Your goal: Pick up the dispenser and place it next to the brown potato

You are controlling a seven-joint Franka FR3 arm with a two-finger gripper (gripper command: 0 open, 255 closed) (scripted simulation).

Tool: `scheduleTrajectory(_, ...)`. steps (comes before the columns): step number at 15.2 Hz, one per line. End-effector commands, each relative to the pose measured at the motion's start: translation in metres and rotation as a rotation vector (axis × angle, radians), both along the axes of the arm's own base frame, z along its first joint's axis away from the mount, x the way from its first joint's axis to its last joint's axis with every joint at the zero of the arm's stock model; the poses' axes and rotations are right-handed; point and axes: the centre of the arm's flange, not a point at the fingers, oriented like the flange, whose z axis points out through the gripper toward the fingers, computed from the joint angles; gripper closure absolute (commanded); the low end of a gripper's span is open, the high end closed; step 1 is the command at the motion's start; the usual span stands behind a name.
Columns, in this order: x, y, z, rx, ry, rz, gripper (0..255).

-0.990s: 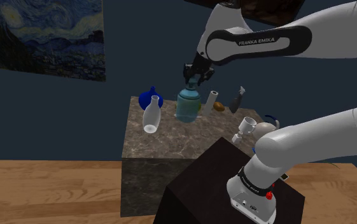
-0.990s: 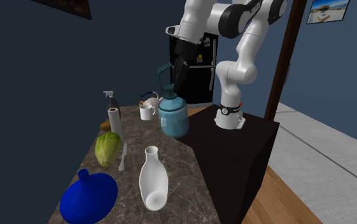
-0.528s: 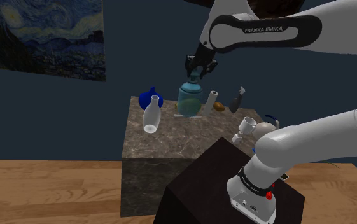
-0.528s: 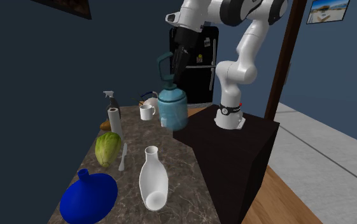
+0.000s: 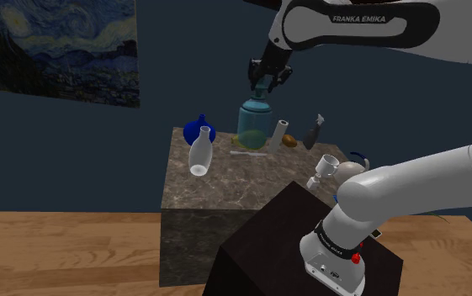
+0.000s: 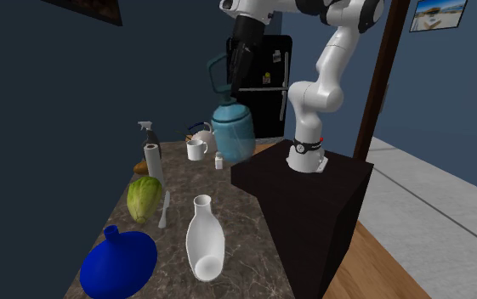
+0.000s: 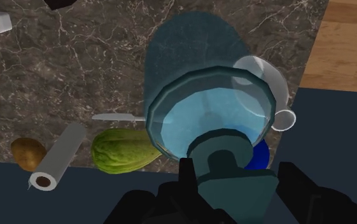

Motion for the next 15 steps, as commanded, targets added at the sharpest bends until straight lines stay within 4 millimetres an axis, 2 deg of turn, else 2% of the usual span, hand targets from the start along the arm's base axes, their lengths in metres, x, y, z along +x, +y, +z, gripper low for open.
scheduleTrajectory(1,-0.002,0.001,0.012,0.0,-0.001,0.0,255)
scheduleTrajectory(15,-0.002,0.001,0.086,0.0,-0.001,0.0,255)
